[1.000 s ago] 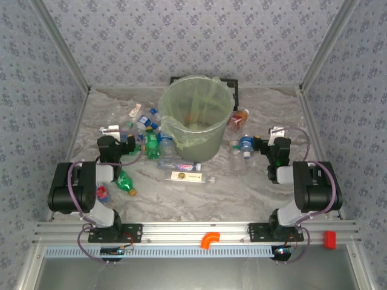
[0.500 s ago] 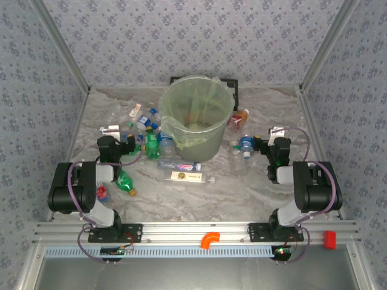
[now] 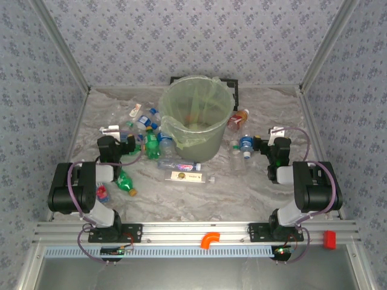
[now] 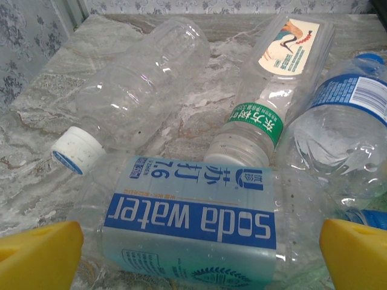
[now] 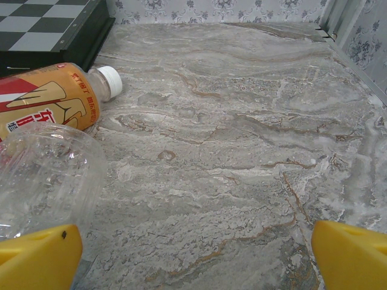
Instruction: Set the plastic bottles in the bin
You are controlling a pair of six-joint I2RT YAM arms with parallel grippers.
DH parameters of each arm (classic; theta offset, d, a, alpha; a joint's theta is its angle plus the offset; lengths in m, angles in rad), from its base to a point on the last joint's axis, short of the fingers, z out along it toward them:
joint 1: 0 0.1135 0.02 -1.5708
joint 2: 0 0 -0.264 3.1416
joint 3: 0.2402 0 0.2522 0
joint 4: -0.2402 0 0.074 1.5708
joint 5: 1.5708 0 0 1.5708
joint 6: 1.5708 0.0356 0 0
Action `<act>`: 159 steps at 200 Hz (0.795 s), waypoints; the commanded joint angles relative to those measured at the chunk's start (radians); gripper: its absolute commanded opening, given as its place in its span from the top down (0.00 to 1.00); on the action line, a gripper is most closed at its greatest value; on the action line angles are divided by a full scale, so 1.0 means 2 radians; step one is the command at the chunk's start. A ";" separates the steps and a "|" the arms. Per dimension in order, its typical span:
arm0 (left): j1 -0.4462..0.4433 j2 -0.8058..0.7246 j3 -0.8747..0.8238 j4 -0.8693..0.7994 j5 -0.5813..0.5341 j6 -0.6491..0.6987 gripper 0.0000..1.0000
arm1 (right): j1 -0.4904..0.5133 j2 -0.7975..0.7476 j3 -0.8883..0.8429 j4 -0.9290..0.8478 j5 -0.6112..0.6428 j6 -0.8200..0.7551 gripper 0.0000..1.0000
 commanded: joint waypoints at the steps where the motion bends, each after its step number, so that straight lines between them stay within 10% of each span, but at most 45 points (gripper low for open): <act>1: 0.001 -0.036 0.034 -0.082 -0.004 -0.009 0.00 | 0.009 -0.001 0.003 0.001 0.026 -0.007 0.01; 88: 0.004 -0.220 0.244 -0.504 -0.053 -0.155 0.00 | 0.015 -0.226 0.010 -0.188 0.095 0.105 0.01; 123: 0.010 -0.281 0.237 -0.533 0.002 -0.213 0.00 | -0.012 -0.308 0.046 -0.334 0.072 0.294 0.00; 159: 0.001 -0.317 0.218 -0.560 0.047 -0.272 0.00 | -0.040 -0.339 0.082 -0.390 -0.024 0.317 0.00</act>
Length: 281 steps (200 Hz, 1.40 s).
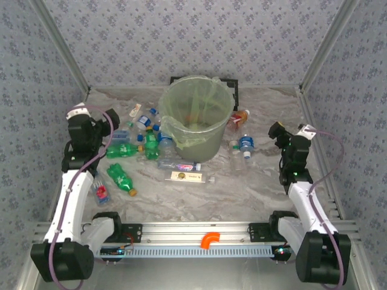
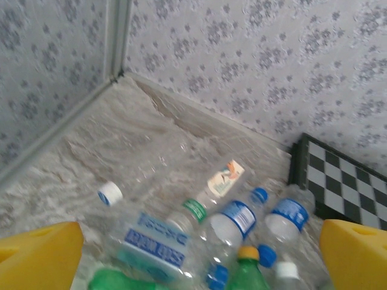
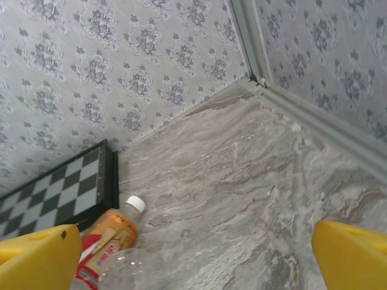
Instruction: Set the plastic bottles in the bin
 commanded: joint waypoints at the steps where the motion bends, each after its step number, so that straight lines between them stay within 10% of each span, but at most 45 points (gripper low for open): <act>1: -0.007 -0.019 -0.014 -0.052 0.042 -0.060 0.00 | -0.009 -0.019 0.033 -0.087 -0.065 0.066 0.00; 70: -0.159 -0.043 -0.095 -0.039 -0.020 -0.095 0.00 | 0.043 -0.085 0.062 -0.220 -0.159 0.047 0.01; 160: -0.242 -0.047 -0.132 -0.028 -0.048 -0.051 0.00 | 0.435 -0.133 0.003 -0.214 0.026 0.087 0.01; 227: -0.263 -0.078 -0.121 -0.055 -0.074 -0.054 0.00 | 0.629 0.079 0.101 -0.242 0.116 -0.130 0.01; 281: -0.264 -0.128 -0.109 -0.091 -0.095 -0.056 0.00 | 0.673 0.250 0.217 -0.288 0.135 -0.230 0.00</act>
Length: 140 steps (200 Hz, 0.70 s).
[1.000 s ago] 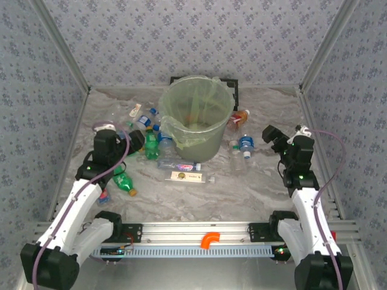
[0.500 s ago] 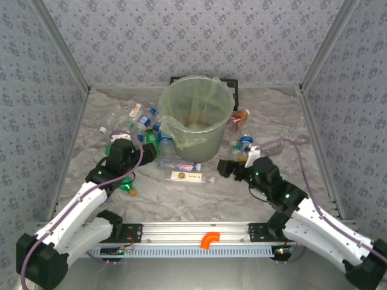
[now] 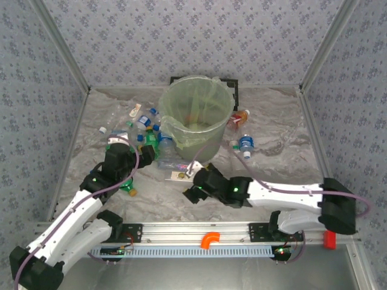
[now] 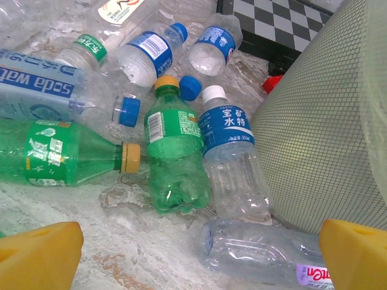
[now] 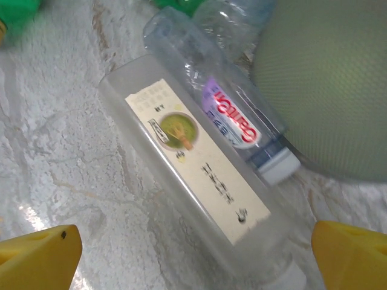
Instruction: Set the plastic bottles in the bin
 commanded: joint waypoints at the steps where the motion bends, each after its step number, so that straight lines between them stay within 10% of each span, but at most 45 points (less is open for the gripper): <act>1: -0.004 -0.028 0.024 -0.024 -0.023 0.003 0.00 | 0.010 0.046 0.048 -0.036 0.027 -0.070 0.00; 140: -0.004 -0.095 0.034 -0.048 -0.079 0.002 0.00 | -0.048 0.206 0.143 -0.063 -0.071 -0.141 0.10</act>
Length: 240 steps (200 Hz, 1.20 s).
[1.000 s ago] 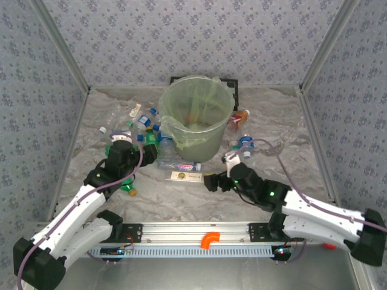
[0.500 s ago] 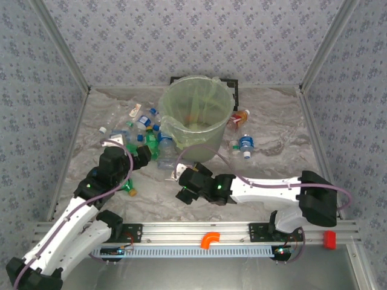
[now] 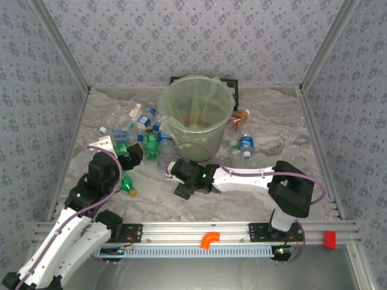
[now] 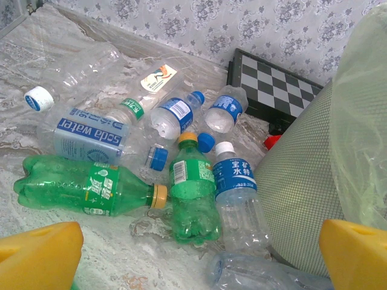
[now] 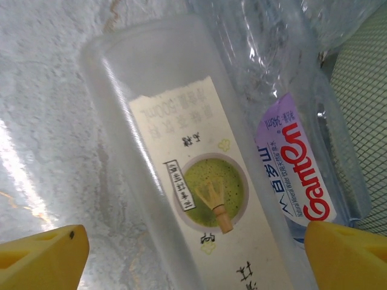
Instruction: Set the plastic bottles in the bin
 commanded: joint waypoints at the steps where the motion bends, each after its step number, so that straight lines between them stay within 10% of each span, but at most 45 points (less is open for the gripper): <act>1: -0.003 -0.001 0.018 -0.008 -0.013 0.003 0.00 | -0.003 0.019 0.024 -0.022 -0.014 -0.018 0.10; 240: -0.003 -0.007 0.022 -0.008 -0.004 -0.004 0.00 | 0.021 0.020 0.027 -0.012 0.018 -0.024 0.51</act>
